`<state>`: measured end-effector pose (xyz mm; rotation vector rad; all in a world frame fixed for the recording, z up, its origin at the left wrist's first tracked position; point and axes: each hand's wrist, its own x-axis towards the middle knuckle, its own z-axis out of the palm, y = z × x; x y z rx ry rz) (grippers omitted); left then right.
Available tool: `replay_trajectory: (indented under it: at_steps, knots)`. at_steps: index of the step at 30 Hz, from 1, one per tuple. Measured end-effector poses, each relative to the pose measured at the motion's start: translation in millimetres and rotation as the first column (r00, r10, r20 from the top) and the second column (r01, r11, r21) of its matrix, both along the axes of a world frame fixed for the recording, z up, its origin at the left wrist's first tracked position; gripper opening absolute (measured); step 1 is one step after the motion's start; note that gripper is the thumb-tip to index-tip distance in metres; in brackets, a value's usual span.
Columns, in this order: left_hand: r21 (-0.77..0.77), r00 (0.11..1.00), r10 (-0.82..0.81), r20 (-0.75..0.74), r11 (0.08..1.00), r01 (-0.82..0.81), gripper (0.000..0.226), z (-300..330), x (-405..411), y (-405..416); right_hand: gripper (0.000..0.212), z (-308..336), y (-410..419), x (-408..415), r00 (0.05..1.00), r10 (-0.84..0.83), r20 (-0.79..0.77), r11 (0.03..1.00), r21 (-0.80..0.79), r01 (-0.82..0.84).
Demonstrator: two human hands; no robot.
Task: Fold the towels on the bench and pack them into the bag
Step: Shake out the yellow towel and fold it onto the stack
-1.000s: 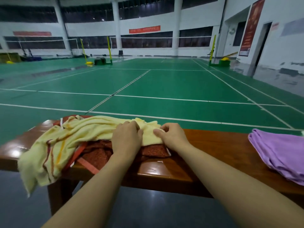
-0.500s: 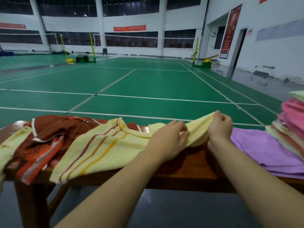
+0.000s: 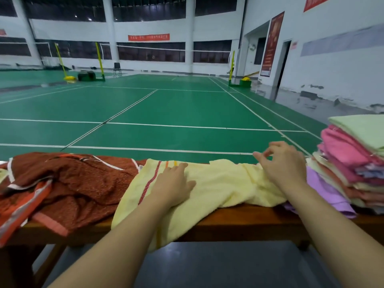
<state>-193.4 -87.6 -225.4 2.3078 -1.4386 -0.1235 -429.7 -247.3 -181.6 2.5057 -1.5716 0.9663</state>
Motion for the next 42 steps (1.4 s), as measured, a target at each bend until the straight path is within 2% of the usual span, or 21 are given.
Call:
replay_trajectory:
  at_steps: [1,3,5,7,10,12,14,18,20,22,25,28,29,31,32,34,36,40,42]
  knots:
    - [0.028,1.0,-0.01,0.023,1.0,0.009,0.068,0,4,-1,0.027,1,3,4,0.988,0.136,0.07,0.99,0.027,-0.138]
    - [0.062,0.999,-0.027,-0.035,0.998,0.029,0.069,5,9,-4,0.015,0,7,17,0.932,0.336,0.133,0.927,0.129,-0.353]
    - [0.069,0.999,0.005,-0.054,0.998,-0.002,0.058,11,12,-6,0.015,-4,6,34,0.915,0.393,0.091,0.893,0.199,-0.403]
    - [-0.023,0.992,0.123,-0.015,0.992,-0.123,0.045,14,17,-7,0.022,-5,-1,54,0.92,0.392,0.003,0.881,0.288,-0.376]
    - [-0.22,0.949,0.311,0.047,0.93,-0.294,0.041,11,34,-5,0.046,-4,-16,83,0.929,0.353,-0.106,0.852,0.446,-0.273]
    - [-0.173,0.918,0.394,0.051,0.908,-0.381,0.056,5,45,-1,0.056,-7,-26,95,0.937,0.299,-0.181,0.851,0.495,-0.176]
    - [-0.05,0.901,0.431,0.054,0.902,-0.429,0.069,-2,52,1,0.054,-12,-35,99,0.924,0.283,-0.257,0.846,0.52,-0.114]
    - [-0.007,0.905,0.425,0.02,0.905,-0.425,0.056,-2,55,-3,0.063,-15,-47,99,0.921,0.274,-0.276,0.838,0.538,-0.087]
    - [-0.017,0.91,0.414,-0.024,0.91,-0.414,0.045,0,53,-4,0.062,-11,-46,97,0.93,0.278,-0.24,0.827,0.552,-0.105]
    - [-0.015,0.905,0.42,-0.071,0.907,-0.422,0.037,2,54,-3,0.053,-7,-45,94,0.958,0.27,-0.093,0.803,0.571,-0.17]
    - [0.002,0.883,0.452,-0.129,0.89,-0.456,0.038,3,60,-4,0.046,9,-39,90,0.967,0.208,0.148,0.771,0.583,-0.255]
    - [-0.009,0.87,0.446,-0.211,0.889,-0.458,0.04,10,67,0,0.037,28,-38,83,0.959,0.179,0.22,0.73,0.624,-0.28]
    - [-0.037,0.866,0.427,-0.261,0.892,-0.451,0.041,13,68,2,0.032,32,-40,79,0.941,0.192,0.28,0.673,0.66,-0.333]
    - [-0.122,0.841,0.362,-0.401,0.889,-0.441,0.047,20,67,6,0.028,41,-40,69,0.844,0.186,0.503,0.459,0.715,-0.527]
    - [-0.164,0.819,0.325,-0.473,0.881,-0.444,0.048,24,65,8,0.031,45,-40,65,0.774,0.131,0.62,0.356,0.699,-0.62]
    - [-0.201,0.774,0.266,-0.575,0.87,-0.449,0.046,33,58,12,0.037,53,-40,58,0.629,-0.013,0.778,0.245,0.612,-0.752]
    - [-0.183,0.758,0.232,-0.61,0.889,-0.42,0.043,42,55,17,0.039,59,-40,55,0.509,-0.111,0.853,0.22,0.521,-0.825]
    - [-0.176,0.753,0.19,-0.63,0.909,-0.377,0.031,57,67,27,0.039,67,-39,51,0.359,-0.137,0.923,0.191,0.38,-0.905]
    - [-0.21,0.695,0.129,-0.707,0.9,-0.381,0.03,63,72,31,0.035,68,-39,51,0.28,-0.187,0.941,0.215,0.318,-0.924]
